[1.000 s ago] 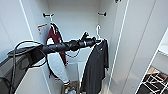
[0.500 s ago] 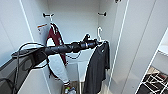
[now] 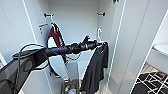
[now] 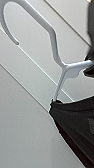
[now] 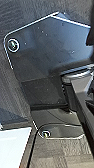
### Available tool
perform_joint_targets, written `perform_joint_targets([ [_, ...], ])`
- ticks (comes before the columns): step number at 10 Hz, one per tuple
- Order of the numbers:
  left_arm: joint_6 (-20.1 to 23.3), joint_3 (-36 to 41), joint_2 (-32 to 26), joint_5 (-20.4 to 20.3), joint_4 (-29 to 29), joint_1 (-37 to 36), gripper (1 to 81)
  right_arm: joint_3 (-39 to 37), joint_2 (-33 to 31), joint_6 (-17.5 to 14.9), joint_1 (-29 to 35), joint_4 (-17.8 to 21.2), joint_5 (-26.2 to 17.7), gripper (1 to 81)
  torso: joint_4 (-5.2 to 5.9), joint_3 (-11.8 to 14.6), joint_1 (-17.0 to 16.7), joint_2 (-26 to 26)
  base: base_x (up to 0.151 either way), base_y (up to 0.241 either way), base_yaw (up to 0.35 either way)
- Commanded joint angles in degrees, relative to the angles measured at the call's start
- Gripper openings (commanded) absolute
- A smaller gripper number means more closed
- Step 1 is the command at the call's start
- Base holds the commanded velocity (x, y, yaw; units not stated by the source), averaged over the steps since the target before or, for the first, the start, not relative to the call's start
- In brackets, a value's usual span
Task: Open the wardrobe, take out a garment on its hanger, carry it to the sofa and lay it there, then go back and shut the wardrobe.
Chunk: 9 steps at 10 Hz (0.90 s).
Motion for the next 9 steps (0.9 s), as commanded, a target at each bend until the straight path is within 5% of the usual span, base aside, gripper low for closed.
perform_joint_targets([
  [1, 0.30, 0.57, 0.17, -2.22, 0.82, -11.08, 1.0, 0.26, 0.29, -0.26, 2.34, 0.41, -2.88, 81.1, 0.00, 0.00, 0.00, 0.00, -0.111, 0.000, 0.000],
  [9, 0.39, 3.29, -0.27, -4.59, 1.95, -6.25, 1.0, 0.26, 0.29, -0.17, 2.43, 0.41, -2.88, 81.1, 0.00, 0.00, -0.02, 0.00, -0.120, 0.000, 0.000],
])
